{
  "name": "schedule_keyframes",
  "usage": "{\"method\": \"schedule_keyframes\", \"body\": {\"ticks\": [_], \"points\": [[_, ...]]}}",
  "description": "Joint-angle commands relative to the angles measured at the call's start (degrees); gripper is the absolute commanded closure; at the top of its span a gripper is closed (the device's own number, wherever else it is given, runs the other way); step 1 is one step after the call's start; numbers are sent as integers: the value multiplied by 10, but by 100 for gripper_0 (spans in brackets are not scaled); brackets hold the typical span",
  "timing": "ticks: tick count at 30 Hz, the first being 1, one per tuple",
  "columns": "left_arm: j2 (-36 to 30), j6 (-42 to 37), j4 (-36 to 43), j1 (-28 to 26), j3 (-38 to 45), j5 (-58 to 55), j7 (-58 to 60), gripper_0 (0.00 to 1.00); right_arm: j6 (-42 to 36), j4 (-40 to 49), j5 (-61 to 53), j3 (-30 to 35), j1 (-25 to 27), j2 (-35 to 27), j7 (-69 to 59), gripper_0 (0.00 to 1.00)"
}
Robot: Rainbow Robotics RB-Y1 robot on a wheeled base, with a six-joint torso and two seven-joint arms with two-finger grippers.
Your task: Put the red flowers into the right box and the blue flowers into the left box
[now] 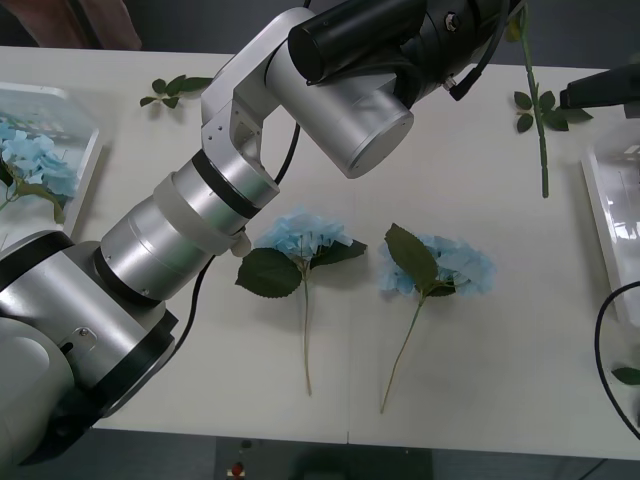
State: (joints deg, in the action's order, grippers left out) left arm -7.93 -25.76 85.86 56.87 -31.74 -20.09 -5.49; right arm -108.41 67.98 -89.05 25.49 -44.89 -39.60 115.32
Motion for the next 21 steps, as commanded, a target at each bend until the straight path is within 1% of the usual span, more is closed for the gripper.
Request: {"method": "schedule_keyframes", "body": {"ticks": [1, 10, 11, 12, 13, 14, 15, 16, 17, 21], "points": [[4, 5, 13, 16, -3, 5, 10, 100, -1, 8, -1, -2, -27, 12, -35, 0], [4, 5, 13, 16, -3, 5, 10, 100, 0, 9, -1, -9, -29, 37, -55, 0], [4, 5, 13, 16, -3, 5, 10, 100, 0, 8, -1, -8, -29, 40, -56, 13], [4, 5, 13, 16, -3, 5, 10, 100, 0, 8, -1, -8, -29, 44, -58, 39], [4, 5, 13, 16, -3, 5, 10, 100, 0, 8, -1, -8, -29, 47, -61, 62], [4, 5, 13, 16, -3, 5, 10, 100, 2, 9, -1, -8, -29, 50, -62, 76], [4, 5, 13, 16, -3, 5, 10, 100, 2, 8, 0, -8, -29, 53, -65, 94], [4, 5, 13, 16, -3, 5, 10, 100, 2, 8, -1, -8, -29, 55, -67, 98], [4, 5, 13, 16, -3, 5, 10, 100, 4, 8, -1, -9, -29, 57, -70, 100], [4, 5, 13, 16, -3, 5, 10, 100, 5, 9, -1, -11, -29, 59, -77, 100]]}}
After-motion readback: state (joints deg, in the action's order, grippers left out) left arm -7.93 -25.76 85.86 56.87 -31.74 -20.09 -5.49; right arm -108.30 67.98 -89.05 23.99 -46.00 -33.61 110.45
